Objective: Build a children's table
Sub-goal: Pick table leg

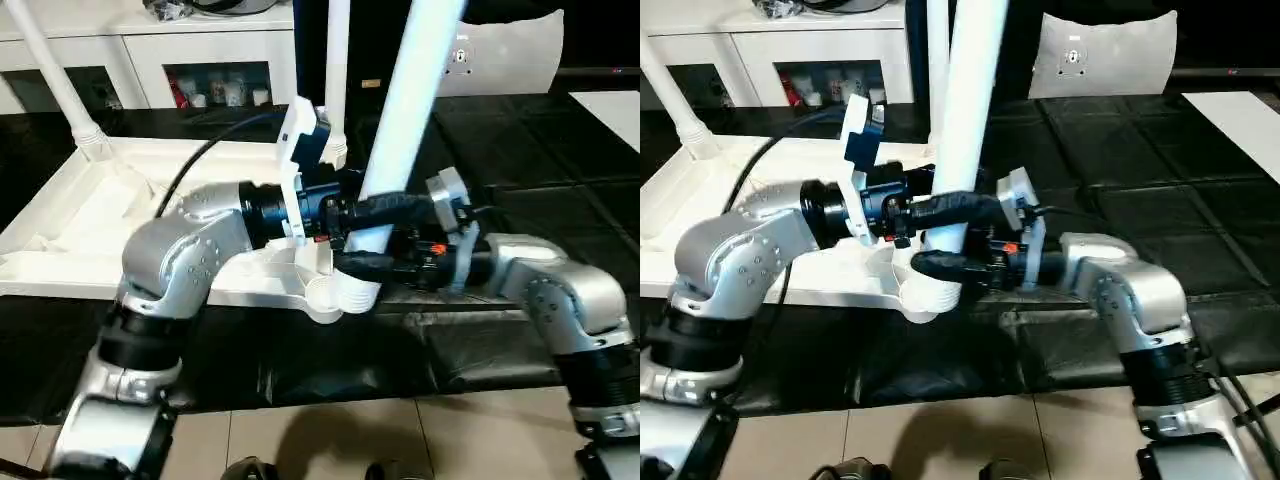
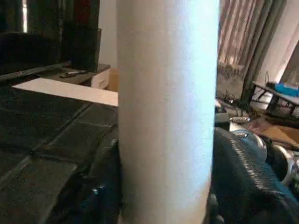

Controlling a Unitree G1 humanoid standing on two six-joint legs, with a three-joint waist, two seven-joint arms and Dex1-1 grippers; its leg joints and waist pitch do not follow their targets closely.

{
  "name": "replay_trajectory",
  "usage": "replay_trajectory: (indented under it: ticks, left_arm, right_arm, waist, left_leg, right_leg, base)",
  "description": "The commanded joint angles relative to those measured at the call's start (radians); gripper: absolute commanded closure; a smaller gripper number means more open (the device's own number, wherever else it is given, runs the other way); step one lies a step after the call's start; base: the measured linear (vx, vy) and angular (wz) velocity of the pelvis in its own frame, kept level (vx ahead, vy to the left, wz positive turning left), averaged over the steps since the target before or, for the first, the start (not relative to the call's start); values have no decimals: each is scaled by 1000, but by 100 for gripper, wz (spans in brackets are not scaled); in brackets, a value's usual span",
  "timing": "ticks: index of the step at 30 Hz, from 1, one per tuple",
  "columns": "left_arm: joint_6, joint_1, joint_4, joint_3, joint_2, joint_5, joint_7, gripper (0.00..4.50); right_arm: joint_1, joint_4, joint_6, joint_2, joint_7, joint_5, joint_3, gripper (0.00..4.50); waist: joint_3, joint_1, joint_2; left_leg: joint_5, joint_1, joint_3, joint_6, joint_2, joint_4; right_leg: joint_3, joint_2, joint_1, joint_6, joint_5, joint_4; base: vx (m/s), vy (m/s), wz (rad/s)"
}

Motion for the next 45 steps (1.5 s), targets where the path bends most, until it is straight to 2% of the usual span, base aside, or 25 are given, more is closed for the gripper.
replay_trajectory:
  ticks: [1,4,9,11,16,17,22,23,25,27,30,32,36,39,42,44,45]
  left_arm:
    - [15,6,-48,-10,-15,-30,4,158]
    - [5,23,-55,-10,-60,-29,53,139]
    - [22,45,-84,31,-150,-104,117,90]
    - [25,48,-87,38,-165,-118,127,60]
    - [25,55,-91,58,-186,-140,138,28]
    - [25,55,-91,64,-188,-145,140,8]
    - [0,30,-56,195,-254,-248,217,0]
    - [-16,13,-38,241,-270,-279,253,0]
    - [-38,-9,-10,282,-263,-284,282,0]
    - [-46,-17,5,298,-249,-275,284,0]
    - [-59,-9,32,307,-158,-208,233,0]
    - [-75,4,48,280,-103,-147,192,0]
    - [-153,34,109,154,41,23,82,0]
    - [-238,56,194,65,130,108,-43,0]
    - [-310,68,244,-6,189,189,-131,0]
    - [-375,73,285,-60,233,259,-197,27]
    - [-429,78,317,-101,267,309,-245,34]
  right_arm:
    - [-1,-6,13,5,-32,4,-11,254]
    - [13,-9,3,23,-49,-10,-2,254]
    - [27,-9,-41,70,-110,-44,4,257]
    - [27,-9,-42,82,-131,-51,2,257]
    - [28,-9,-47,95,-158,-63,6,257]
    - [28,-10,-46,96,-159,-62,6,257]
    - [37,-10,-47,115,-187,-55,-10,258]
    - [42,-9,-47,129,-214,-47,-29,258]
    - [48,-1,-56,157,-277,-45,-66,258]
    - [51,3,-65,171,-315,-50,-85,259]
    - [68,14,-118,199,-429,-98,-127,259]
    - [77,18,-123,197,-467,-121,-134,259]
    - [99,8,-137,167,-542,-213,-111,259]
    - [117,2,-101,165,-606,-239,-109,259]
    - [132,-4,-106,165,-626,-260,-100,259]
    - [146,-18,-112,169,-628,-268,-95,259]
    - [156,-29,-111,168,-630,-272,-91,259]
  waist:
    - [-91,5,-5]
    - [-90,6,-7]
    - [-90,9,-7]
    - [-90,9,-7]
    - [-89,7,-7]
    - [-89,7,-6]
    - [-90,8,-7]
    - [-89,8,-7]
    - [-90,9,-10]
    - [-87,6,-8]
    - [-89,0,-2]
    - [-89,-2,1]
    - [-87,-7,8]
    - [-84,-6,9]
    - [-82,-9,9]
    - [-82,-13,12]
    - [-79,-11,11]
  left_leg:
    - [-150,12,-14,43,38,-60]
    - [-160,13,-14,42,38,-61]
    - [-156,11,-12,38,37,-60]
    - [-163,12,-14,39,37,-61]
    - [-167,12,-13,40,35,-62]
    - [-167,12,-14,41,36,-63]
    - [-162,10,-13,41,36,-62]
    - [-163,10,-11,38,34,-59]
    - [-170,12,-13,40,34,-61]
    - [-179,15,-13,36,31,-63]
    - [-171,15,-15,20,31,-66]
    - [-173,18,-15,15,32,-66]
    - [-182,20,-19,6,35,-74]
    - [-203,23,-17,-2,34,-76]
    - [-223,22,-19,-15,36,-80]
    - [-239,24,-18,-21,37,-80]
    - [-246,23,-20,-14,36,-83]
  right_leg:
    - [41,-68,60,-188,-294,-81]
    - [39,-67,59,-181,-311,-84]
    - [41,-69,58,-172,-323,-87]
    - [39,-67,57,-168,-329,-87]
    - [39,-66,57,-155,-345,-89]
    - [39,-66,57,-153,-345,-90]
    - [40,-66,59,-171,-311,-86]
    - [40,-67,59,-175,-313,-87]
    - [38,-66,58,-170,-326,-90]
    - [36,-64,55,-143,-366,-94]
    - [37,-63,52,-109,-378,-92]
    - [39,-64,51,-110,-366,-91]
    - [42,-63,50,-117,-324,-86]
    - [45,-66,48,-131,-329,-87]
    - [47,-70,49,-134,-331,-86]
    - [48,-70,49,-140,-331,-83]
    - [49,-72,47,-130,-352,-92]
  base:
    - [0,0,0]
    - [0,0,0]
    - [0,0,0]
    - [0,0,0]
    - [0,0,0]
    - [0,0,0]
    - [0,0,0]
    - [0,0,0]
    - [0,0,0]
    - [0,0,0]
    - [0,0,0]
    - [0,0,0]
    - [0,0,0]
    - [0,0,0]
    - [0,0,0]
    - [0,0,0]
    - [0,0,0]
